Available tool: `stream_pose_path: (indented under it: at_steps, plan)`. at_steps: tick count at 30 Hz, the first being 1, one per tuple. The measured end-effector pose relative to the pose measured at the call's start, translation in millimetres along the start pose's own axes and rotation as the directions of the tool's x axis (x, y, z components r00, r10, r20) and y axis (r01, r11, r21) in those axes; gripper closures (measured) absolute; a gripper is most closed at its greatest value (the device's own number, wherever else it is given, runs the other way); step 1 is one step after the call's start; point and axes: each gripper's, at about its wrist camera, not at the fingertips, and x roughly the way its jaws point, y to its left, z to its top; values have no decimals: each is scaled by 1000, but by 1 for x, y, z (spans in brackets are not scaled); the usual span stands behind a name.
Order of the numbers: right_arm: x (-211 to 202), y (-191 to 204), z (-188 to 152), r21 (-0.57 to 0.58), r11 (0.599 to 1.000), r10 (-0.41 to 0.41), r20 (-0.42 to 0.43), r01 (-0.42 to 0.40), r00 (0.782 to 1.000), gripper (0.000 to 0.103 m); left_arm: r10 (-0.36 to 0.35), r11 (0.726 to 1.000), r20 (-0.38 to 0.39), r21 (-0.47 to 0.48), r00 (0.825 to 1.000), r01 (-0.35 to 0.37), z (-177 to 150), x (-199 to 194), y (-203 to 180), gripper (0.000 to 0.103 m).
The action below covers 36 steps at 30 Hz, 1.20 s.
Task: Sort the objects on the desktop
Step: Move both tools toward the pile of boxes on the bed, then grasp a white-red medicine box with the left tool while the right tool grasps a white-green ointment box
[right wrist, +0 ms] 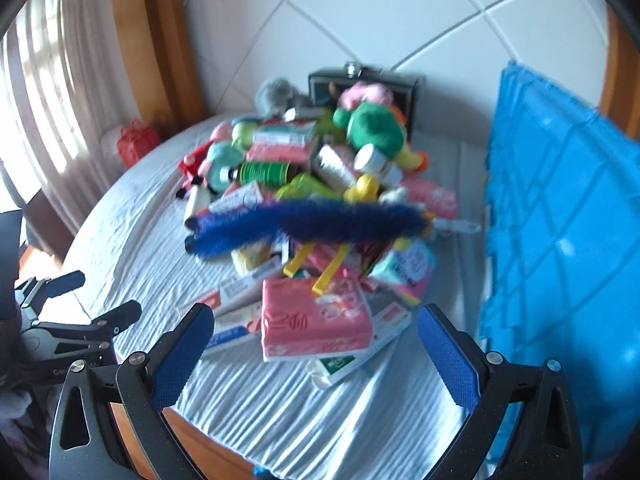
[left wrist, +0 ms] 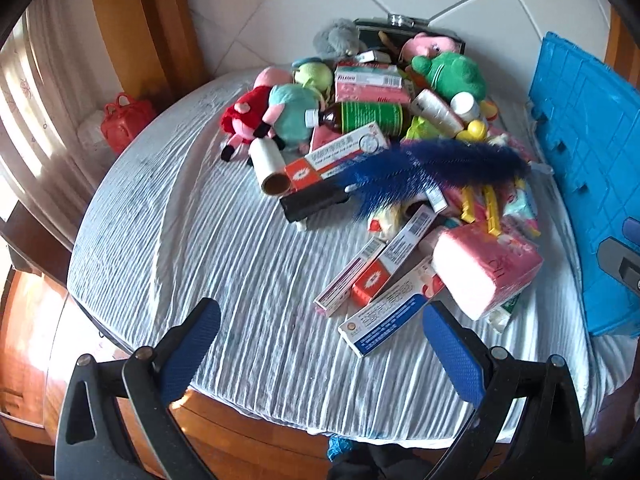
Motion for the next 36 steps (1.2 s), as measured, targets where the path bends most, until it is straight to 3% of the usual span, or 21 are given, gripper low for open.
stream_pose_path:
  at_steps: [5,10,13,17,21,25,29,33,34,36]
  plan:
    - [35,-8,-9,21,1000,4,-84,-2,996,0,9,1000,-66,19,998,-7,-5,37,5,0]
    - [51,-21,-17,66,996,-52,-146,62,988,0,34,995,-118,97,992,-22,-2,75,5,1]
    - [57,-27,-25,106,989,-85,-174,104,981,0,34,987,-143,162,989,-11,-1,97,8,6]
    - [66,-32,-45,172,966,-151,-234,194,960,4,-27,970,-187,231,982,71,4,126,12,9]
    - [81,-33,-67,238,936,-184,-296,259,937,17,-95,942,-226,293,970,161,5,151,2,9]
    - [100,-35,-87,313,901,-185,-348,300,919,19,-133,932,-209,305,969,194,12,167,-1,10]
    - [115,-38,-92,392,872,-153,-349,292,924,19,-209,933,-190,255,959,254,15,175,4,9]
    - [124,-38,-85,428,853,-169,-317,300,933,19,-220,917,-188,294,957,269,14,175,1,8]
    - [127,-37,-84,426,854,-174,-310,300,935,19,-227,915,-191,294,955,276,14,174,1,13]
    - [133,-35,-82,411,857,-189,-315,313,930,19,-246,904,-180,313,953,292,13,167,-1,36]
